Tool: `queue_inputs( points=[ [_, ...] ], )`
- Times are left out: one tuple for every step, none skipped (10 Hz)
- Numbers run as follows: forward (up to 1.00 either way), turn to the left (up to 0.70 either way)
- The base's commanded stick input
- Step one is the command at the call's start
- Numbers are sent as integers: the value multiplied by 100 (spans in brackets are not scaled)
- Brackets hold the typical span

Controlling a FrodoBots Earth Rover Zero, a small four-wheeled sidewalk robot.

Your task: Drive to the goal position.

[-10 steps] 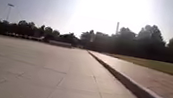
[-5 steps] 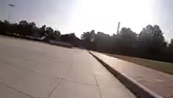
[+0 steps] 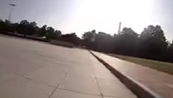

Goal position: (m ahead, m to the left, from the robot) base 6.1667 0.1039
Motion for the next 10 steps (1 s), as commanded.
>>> queue_inputs(
  points=[
    [70, 1],
    [70, 1],
    [70, -6],
    [70, -13],
    [70, -20],
    [70, -27],
    [70, -33],
    [70, -9],
    [70, 1],
    [70, 1]
  ],
)
